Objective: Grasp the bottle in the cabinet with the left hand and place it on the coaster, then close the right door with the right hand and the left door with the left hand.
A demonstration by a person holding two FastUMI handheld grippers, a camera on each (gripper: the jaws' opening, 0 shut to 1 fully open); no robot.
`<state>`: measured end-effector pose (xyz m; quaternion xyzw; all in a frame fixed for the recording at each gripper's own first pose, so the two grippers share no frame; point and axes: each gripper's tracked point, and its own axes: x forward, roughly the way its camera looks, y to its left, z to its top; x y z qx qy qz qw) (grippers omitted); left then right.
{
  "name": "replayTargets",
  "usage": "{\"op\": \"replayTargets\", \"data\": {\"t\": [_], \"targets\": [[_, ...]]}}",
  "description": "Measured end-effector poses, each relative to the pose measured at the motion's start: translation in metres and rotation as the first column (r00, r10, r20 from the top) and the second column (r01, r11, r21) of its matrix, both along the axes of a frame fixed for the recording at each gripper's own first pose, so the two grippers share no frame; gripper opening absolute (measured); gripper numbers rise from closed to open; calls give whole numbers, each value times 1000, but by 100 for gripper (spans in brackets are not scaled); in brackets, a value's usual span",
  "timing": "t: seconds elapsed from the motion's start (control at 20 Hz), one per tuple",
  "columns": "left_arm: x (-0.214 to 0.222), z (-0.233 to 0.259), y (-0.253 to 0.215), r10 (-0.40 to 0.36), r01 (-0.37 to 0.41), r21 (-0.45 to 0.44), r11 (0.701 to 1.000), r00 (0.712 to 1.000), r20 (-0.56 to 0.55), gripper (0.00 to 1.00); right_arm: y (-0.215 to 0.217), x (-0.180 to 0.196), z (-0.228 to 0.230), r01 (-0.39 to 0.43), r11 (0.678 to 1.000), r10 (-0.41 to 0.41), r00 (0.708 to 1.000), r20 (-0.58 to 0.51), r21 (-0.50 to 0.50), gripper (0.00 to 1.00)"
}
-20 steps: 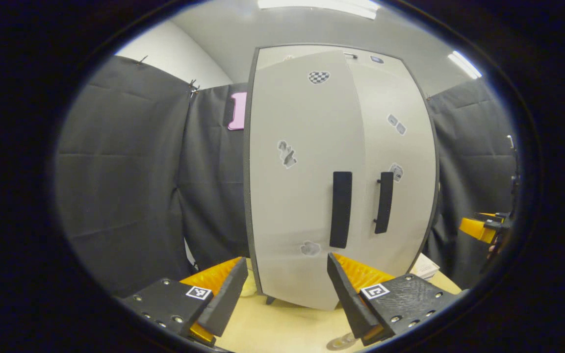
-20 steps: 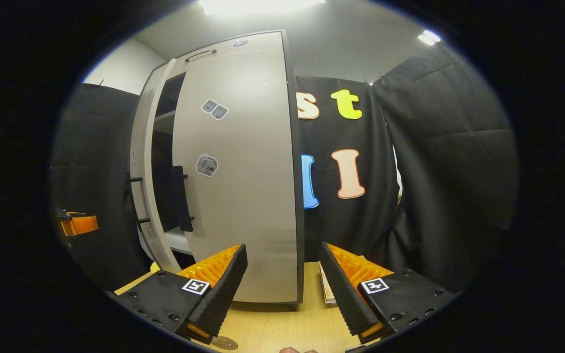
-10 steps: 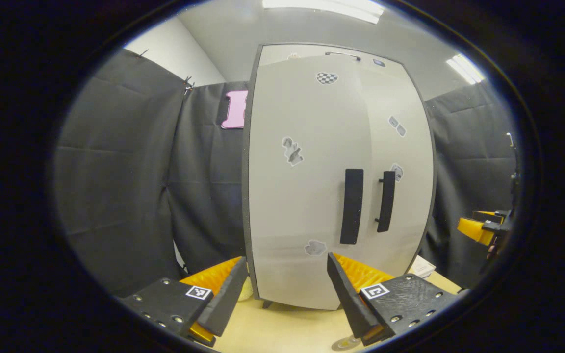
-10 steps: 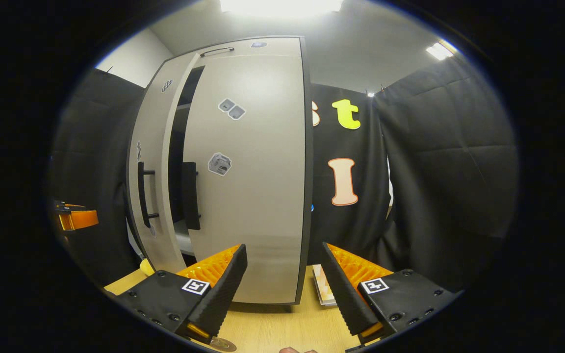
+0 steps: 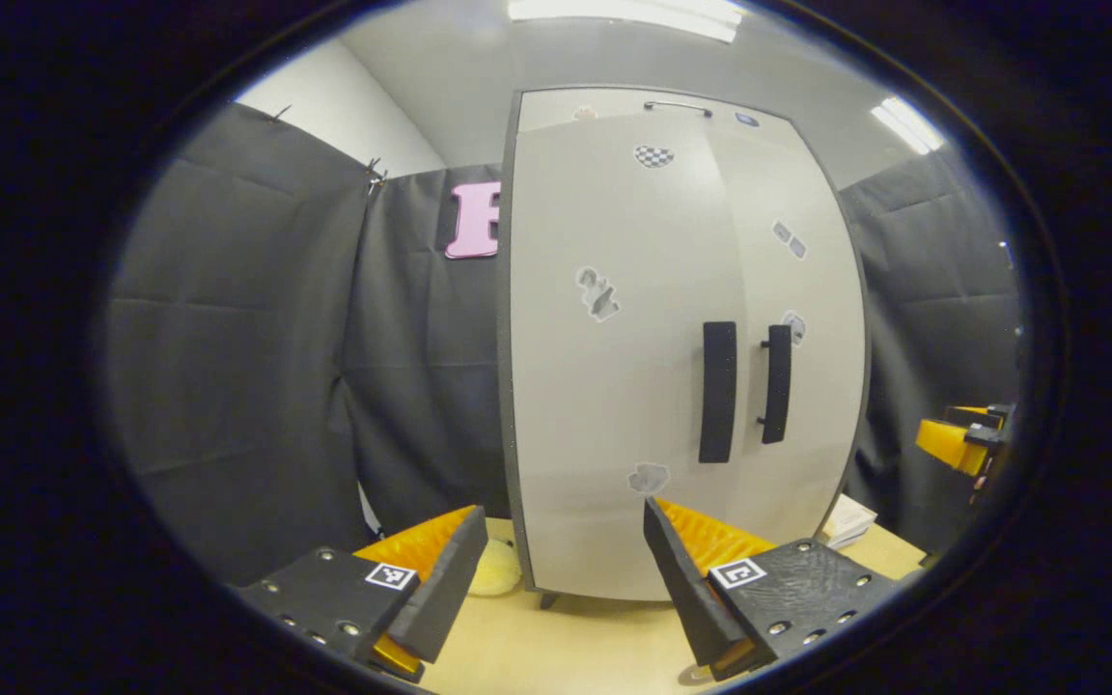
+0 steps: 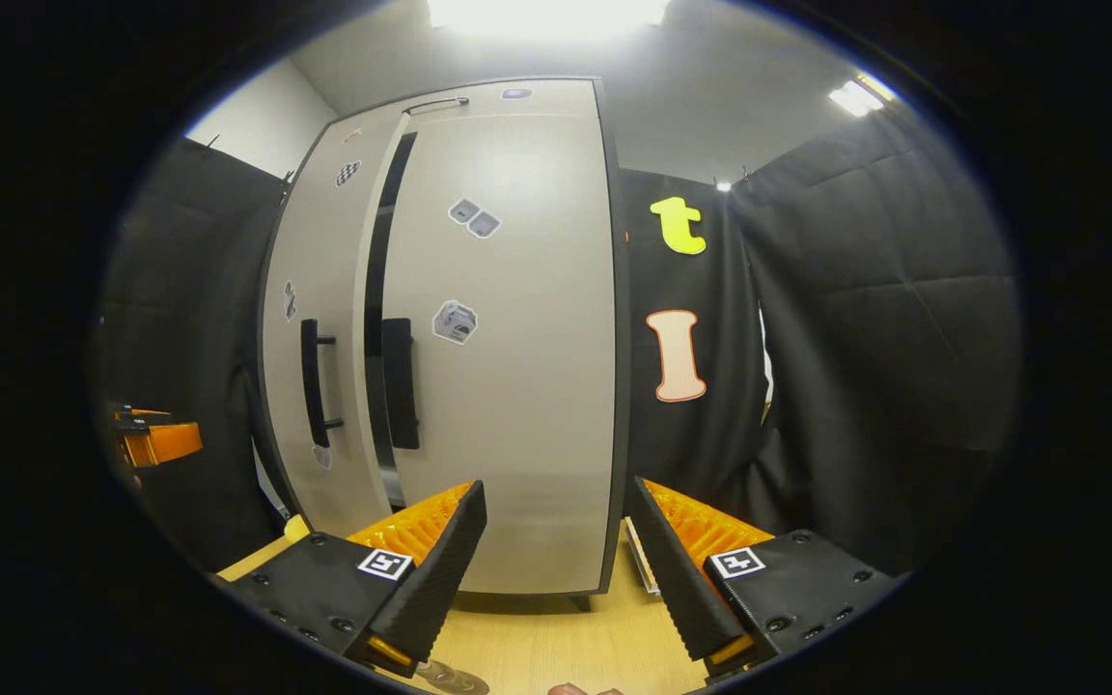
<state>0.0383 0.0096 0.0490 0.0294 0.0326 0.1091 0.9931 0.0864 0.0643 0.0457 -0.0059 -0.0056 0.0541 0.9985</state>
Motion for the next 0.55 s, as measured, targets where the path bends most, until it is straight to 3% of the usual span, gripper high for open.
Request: {"op": "replayTargets", "data": {"t": [0.1, 0.15, 0.5, 0.55], "targets": [[0, 2, 1, 7, -7, 3, 1000, 1000, 7, 94, 6, -1, 3, -8, 1000, 8, 1000, 9, 6, 92], [0, 3, 2, 10, -10, 5, 1000, 1000, 9, 94, 8, -2, 3, -13, 1000, 12, 1000, 12, 10, 96], [-5, -1, 7, 35, -35, 8, 999, 999, -4, 94, 11, 0, 3, -24, 1000, 24, 1000, 9, -7, 96], [-7, -1, 8, 41, -41, 6, 999, 999, -9, 94, 11, 0, 4, -24, 1000, 24, 1000, 7, -6, 92]]}}
